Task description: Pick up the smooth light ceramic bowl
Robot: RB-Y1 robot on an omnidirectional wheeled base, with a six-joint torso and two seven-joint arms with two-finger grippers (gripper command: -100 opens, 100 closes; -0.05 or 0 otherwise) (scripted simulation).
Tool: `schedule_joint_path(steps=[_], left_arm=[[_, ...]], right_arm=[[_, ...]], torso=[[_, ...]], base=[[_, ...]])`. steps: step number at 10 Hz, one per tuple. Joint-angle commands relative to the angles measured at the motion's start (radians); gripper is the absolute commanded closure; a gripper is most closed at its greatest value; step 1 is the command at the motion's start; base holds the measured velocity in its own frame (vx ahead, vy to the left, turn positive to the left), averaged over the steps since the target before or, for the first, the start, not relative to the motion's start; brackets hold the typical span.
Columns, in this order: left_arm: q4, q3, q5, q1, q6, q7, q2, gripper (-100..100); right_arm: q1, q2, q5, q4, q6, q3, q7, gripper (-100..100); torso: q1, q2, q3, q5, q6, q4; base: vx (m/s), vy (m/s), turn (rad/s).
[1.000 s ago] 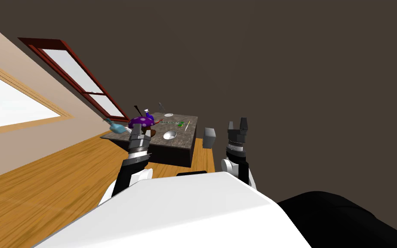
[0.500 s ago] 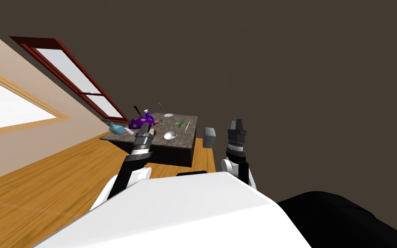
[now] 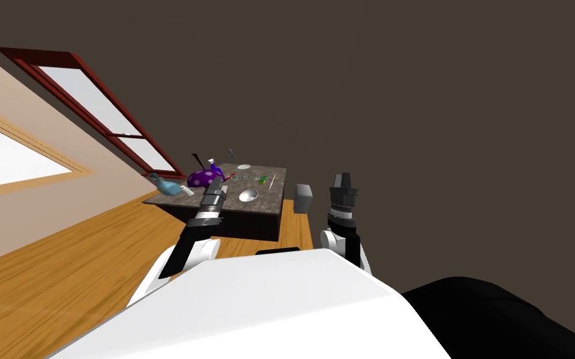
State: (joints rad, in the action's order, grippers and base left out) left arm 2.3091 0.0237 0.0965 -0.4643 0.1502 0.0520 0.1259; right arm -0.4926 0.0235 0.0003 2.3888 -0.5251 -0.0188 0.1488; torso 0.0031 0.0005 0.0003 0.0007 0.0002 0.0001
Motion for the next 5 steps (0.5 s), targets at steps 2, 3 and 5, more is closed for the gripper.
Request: schedule_joint_path(steps=[2,3,5], left_arm=[[0.008,-0.012,0.003,0.023,-0.070,-0.001,0.016,-100],[0.008,-0.012,0.003,0.023,-0.081,-0.001,0.016,-100],[0.011,-0.020,0.005,0.041,-0.135,-0.002,0.025,-100]], right_arm=[[0.000,0.000,0.000,0.000,0.000,0.000,0.000,0],[0.000,0.000,0.000,0.000,0.000,0.000,0.000,0],[0.000,0.000,0.000,0.000,0.000,0.000,0.000,0]], torso=[[0.000,0.000,0.000,0.000,0.000,0.000],[0.000,0.000,0.000,0.000,0.000,0.000],[0.001,0.000,0.000,0.000,0.000,0.000]], base=[[-0.010,0.043,-0.039],[-0.014,0.044,-0.035],[-0.018,0.060,-0.055]])
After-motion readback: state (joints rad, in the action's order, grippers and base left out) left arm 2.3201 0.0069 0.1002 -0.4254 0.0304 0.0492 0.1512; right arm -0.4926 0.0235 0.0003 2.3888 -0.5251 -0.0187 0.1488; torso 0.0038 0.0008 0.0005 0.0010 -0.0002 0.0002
